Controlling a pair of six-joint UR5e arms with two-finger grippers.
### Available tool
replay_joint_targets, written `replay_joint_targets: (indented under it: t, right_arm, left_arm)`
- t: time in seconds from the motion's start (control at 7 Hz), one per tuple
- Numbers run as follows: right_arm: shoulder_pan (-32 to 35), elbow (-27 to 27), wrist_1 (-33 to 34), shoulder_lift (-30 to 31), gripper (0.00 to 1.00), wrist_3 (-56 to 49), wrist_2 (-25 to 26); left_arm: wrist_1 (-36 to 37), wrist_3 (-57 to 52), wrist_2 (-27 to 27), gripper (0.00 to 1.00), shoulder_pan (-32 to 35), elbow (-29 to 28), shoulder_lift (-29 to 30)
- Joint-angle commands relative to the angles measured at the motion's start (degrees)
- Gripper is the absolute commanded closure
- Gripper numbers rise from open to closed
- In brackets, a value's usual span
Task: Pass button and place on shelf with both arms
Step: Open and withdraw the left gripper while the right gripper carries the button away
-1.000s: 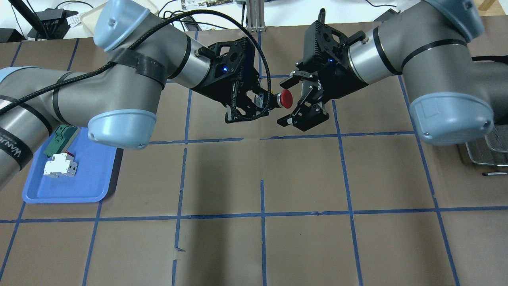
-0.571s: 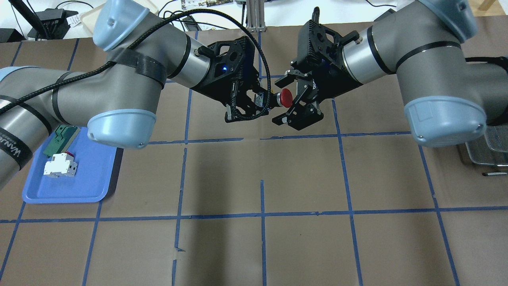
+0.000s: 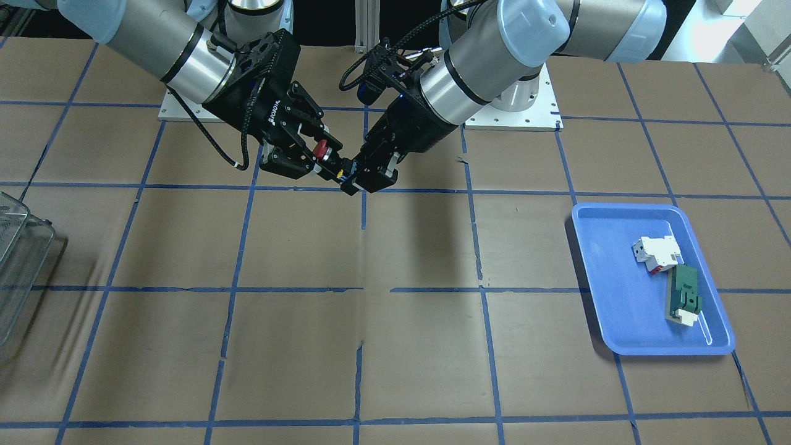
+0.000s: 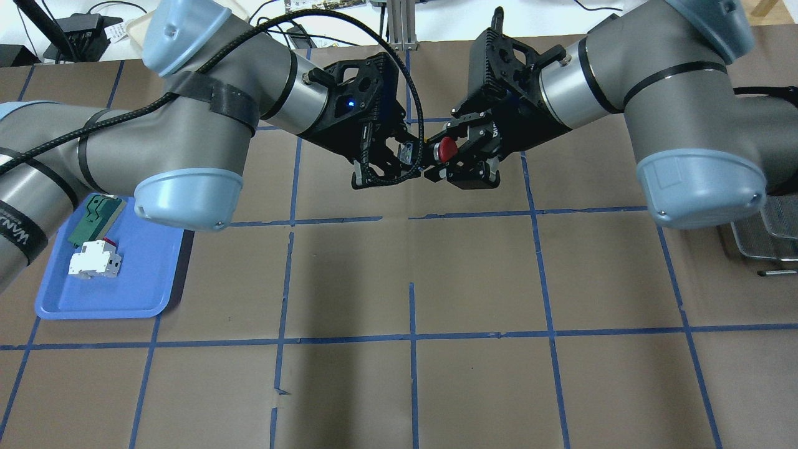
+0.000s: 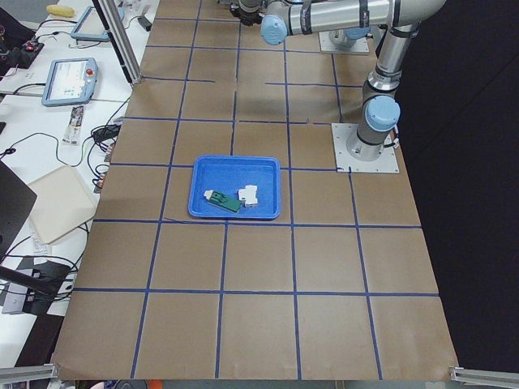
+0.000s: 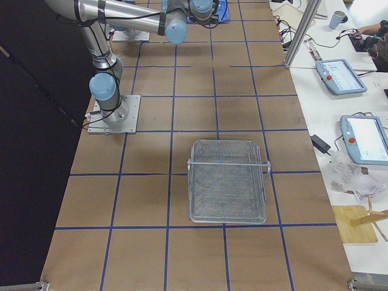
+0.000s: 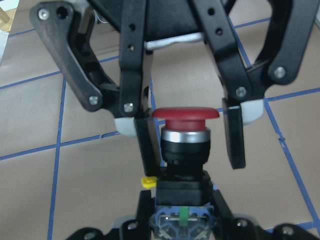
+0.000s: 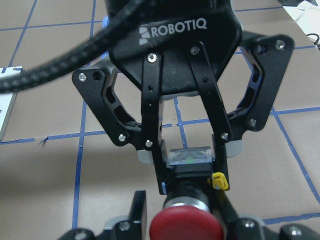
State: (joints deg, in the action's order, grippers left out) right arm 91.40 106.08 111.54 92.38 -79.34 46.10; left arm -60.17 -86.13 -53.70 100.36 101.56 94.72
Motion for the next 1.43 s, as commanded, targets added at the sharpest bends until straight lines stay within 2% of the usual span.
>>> replay_joint_targets:
  t: [0.0,0.14,0.43,0.71,1.0,1.14,1.29]
  right_arm:
    - [0.0,-0.4,0.9,0.2,1.00,0.1,0.0]
    - [0.0,-0.4,1.5,0.2,1.00,0.1,0.0]
    - [0.0,-0.4,1.7,0.3,1.00,0.2,0.1]
    - [-0.4,-0.3,1.7,0.3,1.00,0.1,0.4]
    - [-1.8,-0.3,1.7,0.1,1.00,-0.4,3.3]
    - [-3.8,-0.3,1.6,0.1,1.00,-0.5,5.5]
    - [-7.2,-0.3,1.5,0.1,1.00,-0.7,7.8]
  left_arm:
    - [4.1,3.0,3.4,0.16,0.5,0.0,-0.4]
    - [7.9,6.3,5.7,0.00,0.5,1.1,-0.2]
    - [8.1,7.4,4.3,0.00,-0.2,0.1,-1.0]
    - [6.5,9.7,-2.6,0.00,-1.3,-0.3,-2.3]
    - [0.2,9.9,-4.0,0.00,-3.2,-0.5,-4.3]
    - [-4.6,10.0,-9.1,0.00,-4.8,-1.9,-5.4]
    - [-16.1,13.8,-15.1,0.00,-6.6,-4.9,-6.0]
